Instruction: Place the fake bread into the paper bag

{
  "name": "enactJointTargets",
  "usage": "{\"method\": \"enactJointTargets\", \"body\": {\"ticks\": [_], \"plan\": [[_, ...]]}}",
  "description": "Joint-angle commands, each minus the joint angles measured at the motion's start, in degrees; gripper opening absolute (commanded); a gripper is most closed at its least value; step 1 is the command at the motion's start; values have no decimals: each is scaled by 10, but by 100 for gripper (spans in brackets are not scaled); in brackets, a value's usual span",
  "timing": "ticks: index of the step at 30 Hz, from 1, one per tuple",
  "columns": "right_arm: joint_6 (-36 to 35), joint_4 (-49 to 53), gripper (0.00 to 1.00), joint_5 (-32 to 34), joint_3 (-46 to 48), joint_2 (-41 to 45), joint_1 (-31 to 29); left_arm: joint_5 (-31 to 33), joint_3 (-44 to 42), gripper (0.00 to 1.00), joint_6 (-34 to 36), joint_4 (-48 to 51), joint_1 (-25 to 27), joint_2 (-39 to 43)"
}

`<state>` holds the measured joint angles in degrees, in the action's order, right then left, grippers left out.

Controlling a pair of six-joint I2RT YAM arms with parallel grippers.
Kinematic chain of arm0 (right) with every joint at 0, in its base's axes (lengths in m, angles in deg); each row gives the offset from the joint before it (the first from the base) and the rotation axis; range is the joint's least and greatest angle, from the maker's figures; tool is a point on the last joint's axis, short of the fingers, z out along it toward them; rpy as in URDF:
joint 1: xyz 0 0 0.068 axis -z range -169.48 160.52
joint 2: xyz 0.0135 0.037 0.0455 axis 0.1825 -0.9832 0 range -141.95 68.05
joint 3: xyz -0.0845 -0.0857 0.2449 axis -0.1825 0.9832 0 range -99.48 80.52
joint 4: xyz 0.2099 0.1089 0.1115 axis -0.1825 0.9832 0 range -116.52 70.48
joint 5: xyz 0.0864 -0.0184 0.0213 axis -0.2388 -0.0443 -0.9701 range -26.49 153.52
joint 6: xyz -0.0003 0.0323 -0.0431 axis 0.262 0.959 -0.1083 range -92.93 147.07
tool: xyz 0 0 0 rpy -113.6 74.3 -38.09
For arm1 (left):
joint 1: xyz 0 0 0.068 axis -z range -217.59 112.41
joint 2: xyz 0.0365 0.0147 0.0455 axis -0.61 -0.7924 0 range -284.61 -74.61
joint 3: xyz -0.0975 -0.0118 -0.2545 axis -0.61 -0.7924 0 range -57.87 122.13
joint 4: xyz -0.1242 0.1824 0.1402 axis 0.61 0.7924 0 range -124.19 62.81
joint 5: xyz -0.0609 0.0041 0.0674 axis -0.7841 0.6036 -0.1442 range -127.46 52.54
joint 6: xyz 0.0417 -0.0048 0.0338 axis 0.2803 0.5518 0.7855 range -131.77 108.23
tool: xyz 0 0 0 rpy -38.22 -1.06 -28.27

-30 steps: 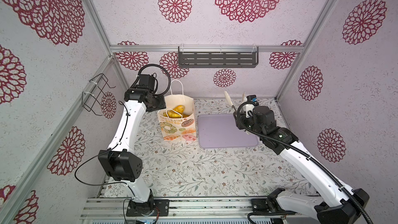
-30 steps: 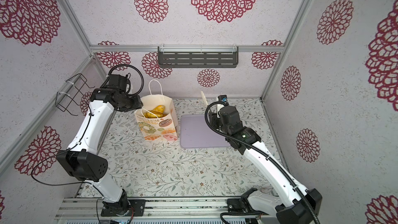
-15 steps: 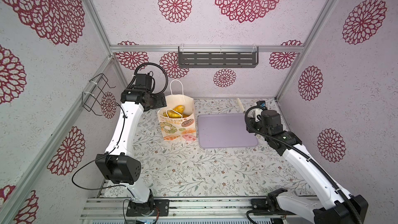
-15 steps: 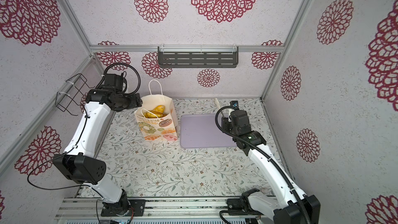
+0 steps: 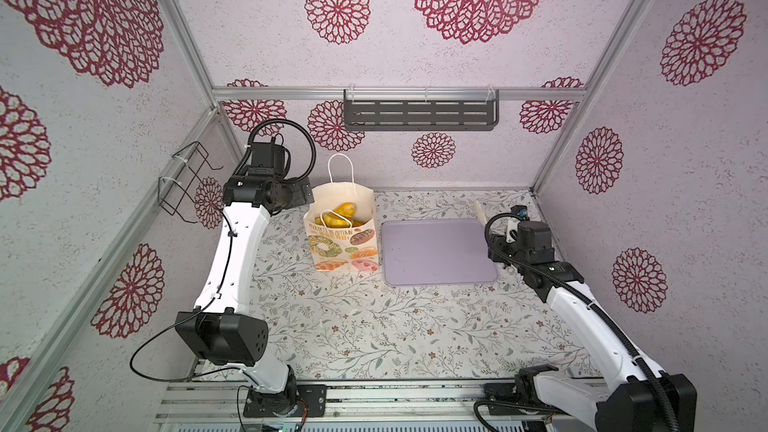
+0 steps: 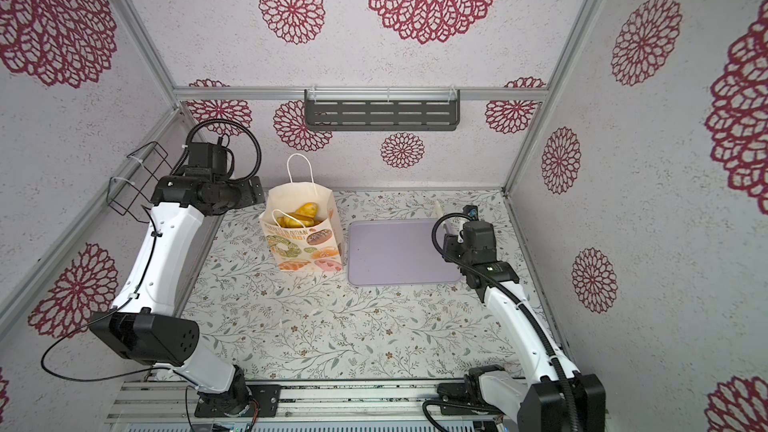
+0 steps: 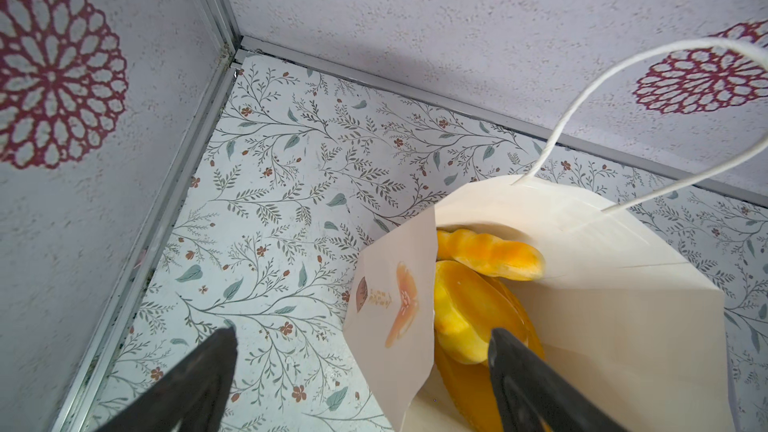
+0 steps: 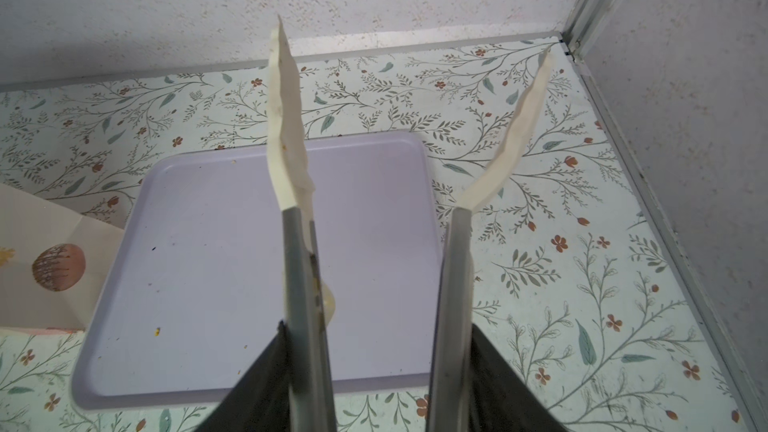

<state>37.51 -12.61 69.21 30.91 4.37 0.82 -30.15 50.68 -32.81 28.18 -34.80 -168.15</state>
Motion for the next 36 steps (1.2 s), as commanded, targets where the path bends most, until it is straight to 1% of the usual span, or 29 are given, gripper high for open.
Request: {"method": "enactJointTargets", "body": {"ticks": [1, 5, 12, 18, 22, 26, 36], "plan": [[-14, -65, 61, 2, 16, 2, 20, 12, -6, 97, 2, -14, -4, 8], [-15, -91, 61, -3, 43, -1, 44, 13, -14, 97, -5, -25, -4, 16], [-25, -115, 61, -11, 62, -24, 76, 17, -15, 97, -8, -27, -4, 15], [-37, -125, 62, -23, 71, -57, 99, 62, -39, 97, -5, -52, -3, 22], [-55, -117, 63, -1, 69, -66, 102, 89, -80, 97, 1, -97, -2, 38], [-71, -130, 63, 11, 75, -67, 106, 108, -111, 97, 5, -126, -2, 55], [-102, -116, 63, 65, 57, -121, 112, 155, -124, 97, 20, -137, -5, 64]]}}
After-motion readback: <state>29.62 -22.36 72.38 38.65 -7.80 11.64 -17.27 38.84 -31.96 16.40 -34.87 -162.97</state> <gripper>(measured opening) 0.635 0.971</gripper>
